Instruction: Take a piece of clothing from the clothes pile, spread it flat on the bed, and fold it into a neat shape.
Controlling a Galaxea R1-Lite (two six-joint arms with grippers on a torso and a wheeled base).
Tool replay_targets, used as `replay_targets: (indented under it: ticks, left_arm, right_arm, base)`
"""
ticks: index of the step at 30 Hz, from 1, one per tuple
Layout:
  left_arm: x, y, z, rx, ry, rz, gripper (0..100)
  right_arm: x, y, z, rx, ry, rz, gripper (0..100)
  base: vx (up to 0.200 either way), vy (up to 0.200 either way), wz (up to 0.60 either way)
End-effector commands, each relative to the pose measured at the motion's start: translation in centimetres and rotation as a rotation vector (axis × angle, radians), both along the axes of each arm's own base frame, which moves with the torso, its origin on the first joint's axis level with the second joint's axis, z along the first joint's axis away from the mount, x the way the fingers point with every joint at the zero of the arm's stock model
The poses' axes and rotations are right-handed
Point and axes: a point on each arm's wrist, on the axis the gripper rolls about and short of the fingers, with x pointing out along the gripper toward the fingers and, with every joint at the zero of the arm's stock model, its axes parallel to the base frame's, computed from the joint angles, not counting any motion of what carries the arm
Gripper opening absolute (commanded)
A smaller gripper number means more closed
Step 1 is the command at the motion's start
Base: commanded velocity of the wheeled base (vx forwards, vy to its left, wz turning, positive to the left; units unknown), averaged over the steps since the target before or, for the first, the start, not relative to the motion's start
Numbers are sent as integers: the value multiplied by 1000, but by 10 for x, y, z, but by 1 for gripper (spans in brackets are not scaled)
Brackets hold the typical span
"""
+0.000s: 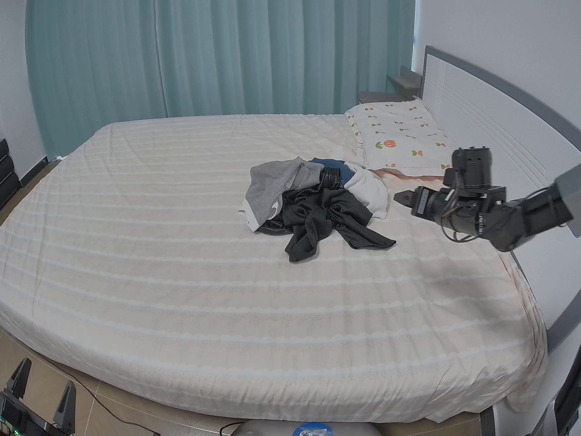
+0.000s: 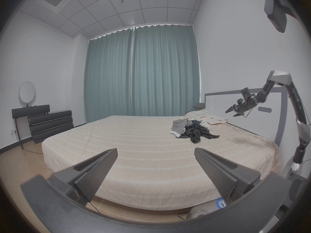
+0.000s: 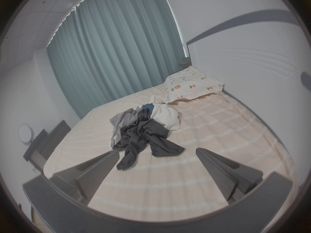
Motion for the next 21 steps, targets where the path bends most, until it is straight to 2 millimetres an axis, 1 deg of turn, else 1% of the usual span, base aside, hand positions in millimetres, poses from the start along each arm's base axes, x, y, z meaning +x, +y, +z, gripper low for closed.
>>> replay_targets:
  ticks: [1,5,6,7,11,13,21]
  left_arm:
    - [1,0,-4,-2,10,1,100]
    - [1,0,-4,-2,10,1,100]
    - [1,0,-4,-2,10,1,100]
    - [1,0,-4,-2,10,1,100]
    - [1,0,-4,-2,10,1,100]
    - [1,0,-4,-2,10,1,100]
    - [1,0,-4,-4,10,2,100]
  right_arm:
    - [102,45,-130,116,91,-111,100]
    - [115,35,-145,136,89,-143,100]
    - [116,34,-145,141,86,-147,100]
    - [123,29,-149,166,79,-168,100]
    - [130,23,-160,187,89,-192,100]
    - [133,25,-166,204,98,-200,100]
    - [143,27,-169,220,96,-210,100]
  base:
    - [0,0,0]
    - [0,0,0]
    - [0,0,0]
    - [0,0,0]
    - [0,0,0]
    - [0,0,0]
    - [0,0,0]
